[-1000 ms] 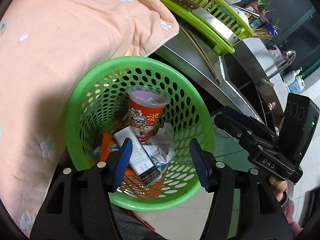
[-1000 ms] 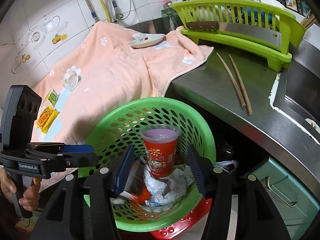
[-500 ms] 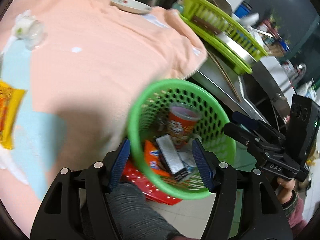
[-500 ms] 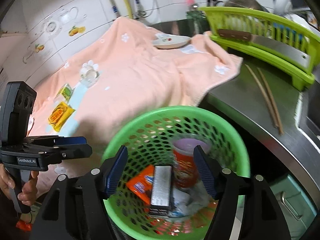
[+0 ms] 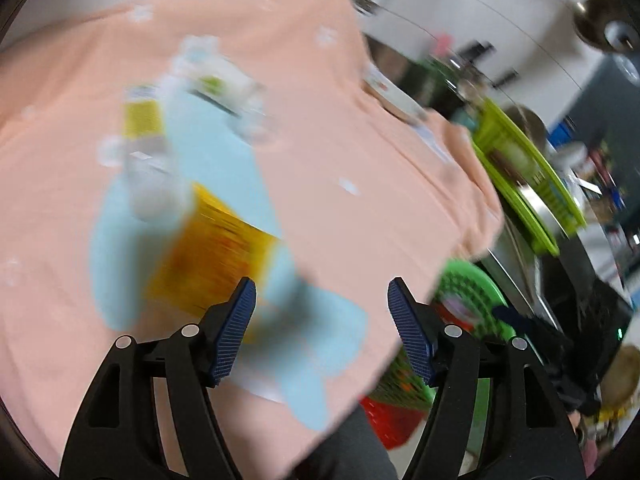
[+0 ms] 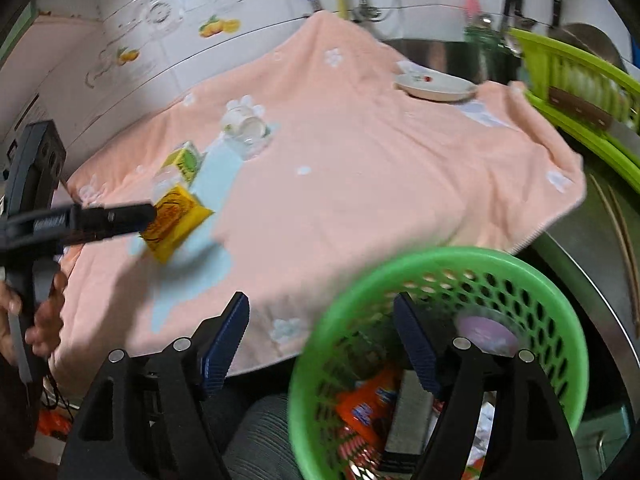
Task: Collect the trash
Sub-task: 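Move both tools back over the towel, then grasp the clear yellow-label bottle with the left tool while the right grasps the cake packet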
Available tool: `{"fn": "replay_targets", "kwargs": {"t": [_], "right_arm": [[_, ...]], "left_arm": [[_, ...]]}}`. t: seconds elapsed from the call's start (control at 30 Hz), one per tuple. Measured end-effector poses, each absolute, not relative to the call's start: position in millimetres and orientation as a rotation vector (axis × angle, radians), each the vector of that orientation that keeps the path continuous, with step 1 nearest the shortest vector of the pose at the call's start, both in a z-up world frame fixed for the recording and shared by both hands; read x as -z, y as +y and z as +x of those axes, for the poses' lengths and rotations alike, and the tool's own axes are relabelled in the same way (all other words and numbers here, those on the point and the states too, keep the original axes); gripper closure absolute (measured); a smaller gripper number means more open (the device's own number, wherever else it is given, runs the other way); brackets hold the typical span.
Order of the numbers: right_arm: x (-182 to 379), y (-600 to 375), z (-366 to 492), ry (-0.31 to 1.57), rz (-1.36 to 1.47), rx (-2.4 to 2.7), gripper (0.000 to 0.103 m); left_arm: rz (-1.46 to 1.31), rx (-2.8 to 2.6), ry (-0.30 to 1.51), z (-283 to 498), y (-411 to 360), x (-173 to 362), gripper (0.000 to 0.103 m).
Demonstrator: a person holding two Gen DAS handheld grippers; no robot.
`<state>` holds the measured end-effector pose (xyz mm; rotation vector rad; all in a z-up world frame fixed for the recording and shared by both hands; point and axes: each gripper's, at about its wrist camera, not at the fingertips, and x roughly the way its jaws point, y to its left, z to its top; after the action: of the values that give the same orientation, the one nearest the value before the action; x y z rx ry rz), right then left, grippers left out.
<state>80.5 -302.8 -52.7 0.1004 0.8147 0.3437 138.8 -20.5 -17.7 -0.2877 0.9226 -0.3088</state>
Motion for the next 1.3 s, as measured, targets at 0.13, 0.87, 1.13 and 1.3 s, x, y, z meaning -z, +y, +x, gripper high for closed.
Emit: {"fn": "replay_targets", "kwargs": {"t": [0.13,0.87,1.13,1.3], "right_arm": [[49,-281,92,0.815,0.081,-0.376,0.03],[37,-187,179,0.813,0.013,-0.495,0.026],[39,-168,206,0.827,0.019,-0.514,0.026],[51,-155,205,0.87,0.068,-0.558,0.026]], "left_arm": [[-0.324,0.19,0.901,158,20,13,0.03],[-0.296,-0.027,1.037,278,69,51,0.02],[-0.293,0.009,1.066,287,74,67,0.034],[-0.258,0.038,1.053,285,72,65,0.048]]}}
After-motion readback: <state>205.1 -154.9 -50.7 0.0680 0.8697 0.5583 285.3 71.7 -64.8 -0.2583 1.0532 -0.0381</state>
